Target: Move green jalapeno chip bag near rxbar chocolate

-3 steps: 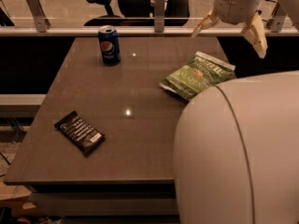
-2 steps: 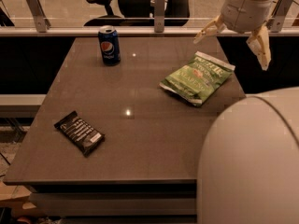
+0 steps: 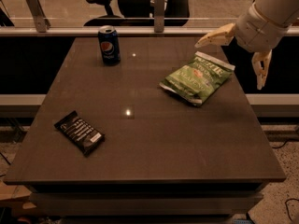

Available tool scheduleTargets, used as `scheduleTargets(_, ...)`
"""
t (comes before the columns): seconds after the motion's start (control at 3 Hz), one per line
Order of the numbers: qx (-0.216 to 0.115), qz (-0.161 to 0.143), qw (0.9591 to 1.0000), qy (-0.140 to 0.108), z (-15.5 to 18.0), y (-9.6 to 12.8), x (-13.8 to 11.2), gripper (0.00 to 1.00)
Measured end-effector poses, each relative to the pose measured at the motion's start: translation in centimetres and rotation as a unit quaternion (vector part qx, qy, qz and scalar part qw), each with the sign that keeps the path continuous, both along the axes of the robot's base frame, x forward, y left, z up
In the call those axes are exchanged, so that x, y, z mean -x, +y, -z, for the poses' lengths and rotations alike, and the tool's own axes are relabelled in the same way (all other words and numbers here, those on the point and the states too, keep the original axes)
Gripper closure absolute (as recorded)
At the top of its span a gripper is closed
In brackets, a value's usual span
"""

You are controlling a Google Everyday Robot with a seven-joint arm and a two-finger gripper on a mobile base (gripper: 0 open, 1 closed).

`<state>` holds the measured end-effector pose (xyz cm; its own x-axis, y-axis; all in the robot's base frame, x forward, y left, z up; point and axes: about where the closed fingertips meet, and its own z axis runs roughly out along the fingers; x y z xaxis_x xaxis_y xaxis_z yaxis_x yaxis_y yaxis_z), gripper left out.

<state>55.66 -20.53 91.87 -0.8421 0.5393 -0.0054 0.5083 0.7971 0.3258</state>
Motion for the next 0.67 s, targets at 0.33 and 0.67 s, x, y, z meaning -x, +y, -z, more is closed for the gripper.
scheduleTargets(0.33,-0.030,-0.021,0.9983,-0.045,0.9,0.4,-0.9,0.00)
scheduleTargets(0.67,-0.037,-0.035,0.9967,-0.063,1.5,0.8,-2.0,0.00)
